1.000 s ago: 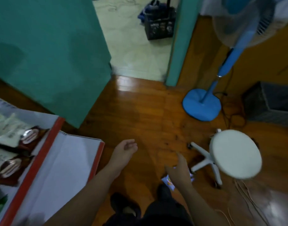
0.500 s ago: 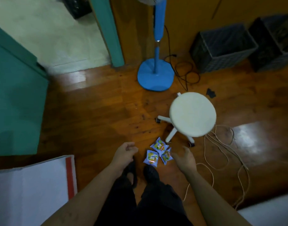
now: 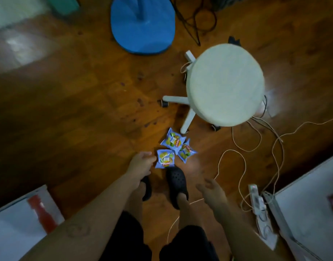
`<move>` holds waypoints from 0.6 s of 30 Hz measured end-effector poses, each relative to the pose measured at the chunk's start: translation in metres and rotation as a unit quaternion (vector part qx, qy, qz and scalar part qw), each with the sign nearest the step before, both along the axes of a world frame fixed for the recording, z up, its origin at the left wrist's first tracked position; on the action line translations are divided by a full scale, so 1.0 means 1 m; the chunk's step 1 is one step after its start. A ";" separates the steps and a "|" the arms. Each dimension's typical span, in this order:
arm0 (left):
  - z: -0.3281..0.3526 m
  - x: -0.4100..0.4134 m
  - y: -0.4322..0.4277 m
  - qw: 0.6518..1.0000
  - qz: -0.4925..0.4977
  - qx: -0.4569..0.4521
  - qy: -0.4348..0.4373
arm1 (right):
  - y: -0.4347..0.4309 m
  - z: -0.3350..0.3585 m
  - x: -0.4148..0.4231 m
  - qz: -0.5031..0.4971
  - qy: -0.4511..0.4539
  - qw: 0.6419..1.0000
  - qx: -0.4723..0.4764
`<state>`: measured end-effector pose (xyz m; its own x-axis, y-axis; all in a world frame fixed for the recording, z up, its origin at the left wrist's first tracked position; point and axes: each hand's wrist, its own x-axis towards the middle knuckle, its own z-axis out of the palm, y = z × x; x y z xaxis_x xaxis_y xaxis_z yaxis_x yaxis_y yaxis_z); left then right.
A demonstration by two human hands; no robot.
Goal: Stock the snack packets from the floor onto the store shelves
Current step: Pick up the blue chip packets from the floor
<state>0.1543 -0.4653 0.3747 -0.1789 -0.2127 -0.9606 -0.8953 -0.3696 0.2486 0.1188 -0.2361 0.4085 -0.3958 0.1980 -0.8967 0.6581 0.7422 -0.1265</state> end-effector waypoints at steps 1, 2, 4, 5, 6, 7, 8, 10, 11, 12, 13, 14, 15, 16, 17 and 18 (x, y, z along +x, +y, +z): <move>-0.022 -0.002 0.000 1.000 0.008 0.004 -0.002 | -0.003 -0.016 0.000 0.000 -0.010 1.000 -0.001; -0.043 -0.004 0.000 1.000 0.016 0.012 -0.001 | -0.007 -0.033 -0.002 0.008 -0.015 1.000 -0.003; -0.082 -0.004 0.003 0.999 0.034 0.031 0.000 | -0.015 -0.071 -0.010 0.045 -0.012 0.999 -0.010; -0.100 -0.003 0.005 0.998 0.046 0.040 -0.003 | -0.021 -0.091 -0.013 0.061 -0.014 0.998 -0.014; -0.116 0.001 0.007 0.997 0.057 0.047 -0.009 | -0.027 -0.111 -0.014 0.080 -0.024 0.996 -0.021; -0.131 0.005 0.010 0.996 0.068 0.052 -0.017 | -0.032 -0.131 -0.014 0.098 -0.033 0.994 -0.029; -0.147 0.008 0.015 0.995 0.077 0.057 -0.023 | -0.036 -0.152 -0.015 0.114 -0.038 0.992 -0.037; -0.177 0.011 0.023 0.995 0.075 0.064 -0.030 | -0.037 -0.192 -0.016 0.132 -0.037 0.989 -0.052; -0.193 0.014 0.026 0.995 0.070 0.060 -0.031 | -0.038 -0.211 -0.016 0.134 -0.040 0.989 -0.057; -0.210 0.018 0.028 0.996 0.064 0.051 -0.032 | -0.041 -0.230 -0.014 0.134 -0.045 0.988 -0.058; -0.226 0.023 0.029 0.997 0.057 0.041 -0.035 | -0.043 -0.248 -0.009 0.137 -0.052 0.987 -0.057; -0.242 0.029 0.032 0.997 0.051 0.035 -0.040 | -0.042 -0.265 -0.004 0.143 -0.062 0.986 -0.058; -0.257 0.034 0.036 0.998 0.044 0.030 -0.043 | -0.040 -0.282 0.001 0.144 -0.068 0.985 -0.062; -0.273 0.038 0.041 0.998 0.035 0.025 -0.044 | -0.037 -0.299 0.004 0.144 -0.073 0.985 -0.066; -0.287 0.040 0.045 0.999 0.022 0.019 -0.044 | -0.034 -0.313 0.006 0.146 -0.079 0.984 -0.070; -0.301 0.040 0.049 0.999 0.009 0.013 -0.044 | -0.033 -0.326 0.007 0.147 -0.086 0.983 -0.069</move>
<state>0.1941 -0.4158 0.0736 -0.0895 -0.1896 -0.9778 -0.9061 -0.3920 0.1590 0.1256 -0.2686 0.0827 -0.2583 -0.0311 -0.9656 0.4381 0.8870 -0.1458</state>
